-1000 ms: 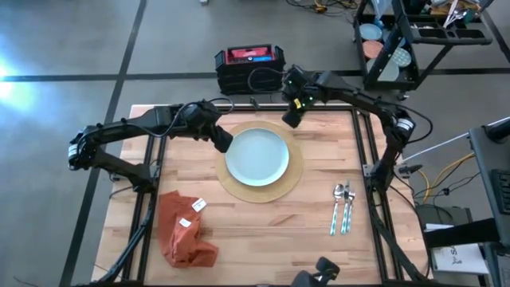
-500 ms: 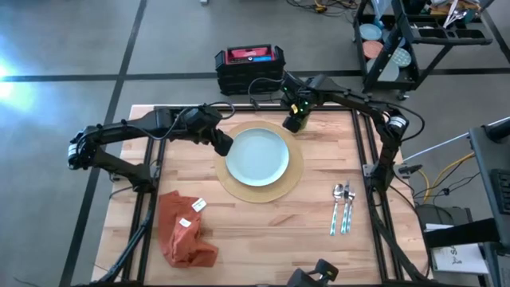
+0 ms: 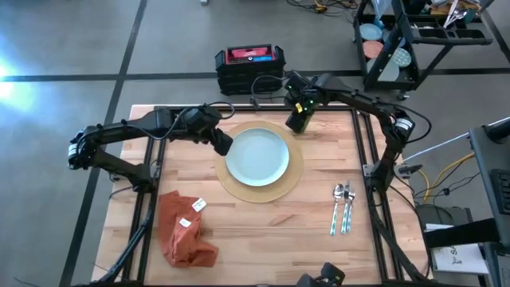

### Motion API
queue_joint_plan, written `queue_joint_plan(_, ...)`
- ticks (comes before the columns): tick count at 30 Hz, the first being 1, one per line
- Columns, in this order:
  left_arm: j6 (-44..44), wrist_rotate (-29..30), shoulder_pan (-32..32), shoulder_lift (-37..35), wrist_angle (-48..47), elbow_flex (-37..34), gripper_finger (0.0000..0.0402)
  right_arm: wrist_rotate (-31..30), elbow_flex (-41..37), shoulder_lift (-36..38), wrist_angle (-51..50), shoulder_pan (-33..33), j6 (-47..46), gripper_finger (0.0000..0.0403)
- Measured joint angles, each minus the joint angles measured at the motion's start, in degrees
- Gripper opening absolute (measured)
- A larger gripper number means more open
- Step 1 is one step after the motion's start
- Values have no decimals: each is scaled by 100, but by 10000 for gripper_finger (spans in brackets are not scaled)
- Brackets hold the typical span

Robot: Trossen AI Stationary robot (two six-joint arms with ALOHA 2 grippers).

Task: Set table place
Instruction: Fold the orange table napkin

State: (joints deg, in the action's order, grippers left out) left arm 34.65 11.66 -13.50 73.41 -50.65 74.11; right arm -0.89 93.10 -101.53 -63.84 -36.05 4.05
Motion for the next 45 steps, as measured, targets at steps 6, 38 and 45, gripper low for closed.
queue_joint_plan(6, 151, -17, 74, -9, -1182, 0, 21, 276, 0, 801, -699, 490, -556, 134)
queue_joint_plan(38, 5973, -2832, 3066, 37, 289, -2755, 119, 232, 3, 2421, -560, 2732, -850, 4)
queue_joint_plan(45, 7162, -3211, 3713, 52, 1236, -2807, 198, 239, -163, 2421, -750, 2732, -376, 4)
